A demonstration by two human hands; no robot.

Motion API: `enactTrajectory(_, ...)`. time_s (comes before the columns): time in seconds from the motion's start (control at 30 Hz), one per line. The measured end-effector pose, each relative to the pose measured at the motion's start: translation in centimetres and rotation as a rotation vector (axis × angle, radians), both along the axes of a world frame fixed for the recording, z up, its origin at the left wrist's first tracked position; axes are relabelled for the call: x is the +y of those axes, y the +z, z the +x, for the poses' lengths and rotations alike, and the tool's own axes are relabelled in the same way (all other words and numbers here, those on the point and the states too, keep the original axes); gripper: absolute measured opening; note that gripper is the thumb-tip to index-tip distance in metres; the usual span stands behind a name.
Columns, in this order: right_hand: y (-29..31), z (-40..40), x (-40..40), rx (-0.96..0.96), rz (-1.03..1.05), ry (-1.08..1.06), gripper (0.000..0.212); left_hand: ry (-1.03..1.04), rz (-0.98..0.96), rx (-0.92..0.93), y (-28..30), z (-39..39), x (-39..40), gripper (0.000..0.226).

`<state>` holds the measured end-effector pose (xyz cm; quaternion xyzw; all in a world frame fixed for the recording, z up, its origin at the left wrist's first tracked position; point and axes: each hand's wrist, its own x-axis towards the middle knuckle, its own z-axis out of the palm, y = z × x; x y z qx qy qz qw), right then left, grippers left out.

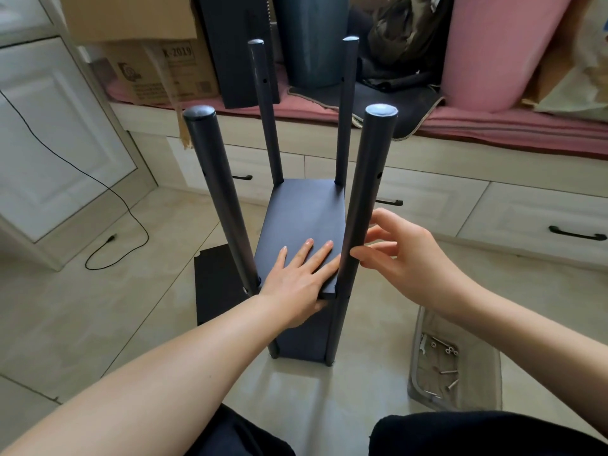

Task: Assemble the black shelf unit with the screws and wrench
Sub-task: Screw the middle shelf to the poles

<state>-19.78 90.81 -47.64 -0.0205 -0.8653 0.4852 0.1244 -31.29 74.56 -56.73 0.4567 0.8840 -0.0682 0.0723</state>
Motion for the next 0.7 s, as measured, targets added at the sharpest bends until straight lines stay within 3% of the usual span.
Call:
enactTrajectory(0.17, -0.3, -0.14, -0.1, 0.013, 0.014, 0.005, 0.026, -0.032, -0.009, 0.074, -0.44, -0.24, 0.19, 0.086)
enactTrajectory(0.7, -0.42, -0.31, -0.36, 0.017, 0.02, -0.006, 0.029, -0.026, 0.047, 0.053, -0.18, 0.1, 0.56, 0.082)
